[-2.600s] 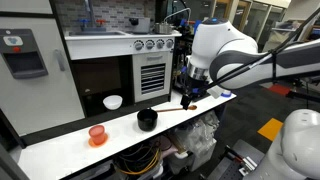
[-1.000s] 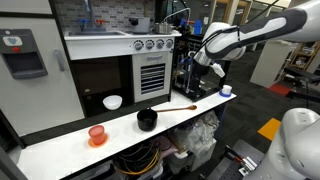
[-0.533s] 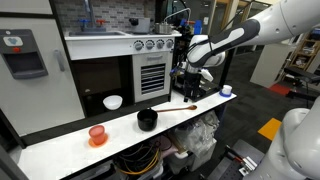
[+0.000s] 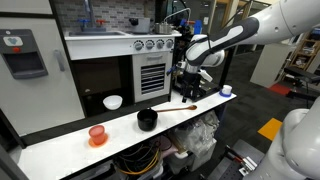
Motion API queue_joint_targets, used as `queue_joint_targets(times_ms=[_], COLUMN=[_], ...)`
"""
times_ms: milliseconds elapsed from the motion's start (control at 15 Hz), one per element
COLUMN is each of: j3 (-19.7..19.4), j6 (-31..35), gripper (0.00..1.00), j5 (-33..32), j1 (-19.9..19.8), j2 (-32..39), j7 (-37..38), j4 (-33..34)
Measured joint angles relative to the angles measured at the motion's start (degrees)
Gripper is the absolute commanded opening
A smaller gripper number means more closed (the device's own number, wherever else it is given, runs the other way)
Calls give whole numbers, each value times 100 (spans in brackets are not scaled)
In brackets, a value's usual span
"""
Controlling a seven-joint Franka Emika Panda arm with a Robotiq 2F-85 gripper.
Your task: Use the wooden spoon to mix the contents of the black cup then place the spoon on the counter
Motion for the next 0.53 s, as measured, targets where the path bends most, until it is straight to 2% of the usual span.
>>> queue_joint_targets(times_ms=[267, 533], j3=[73, 181], j6=[151, 671], gripper=[100, 100], j5=[242, 232], j1=[-85, -241], j2=[156, 487], j7=[-798, -1243], j4=[-13, -55])
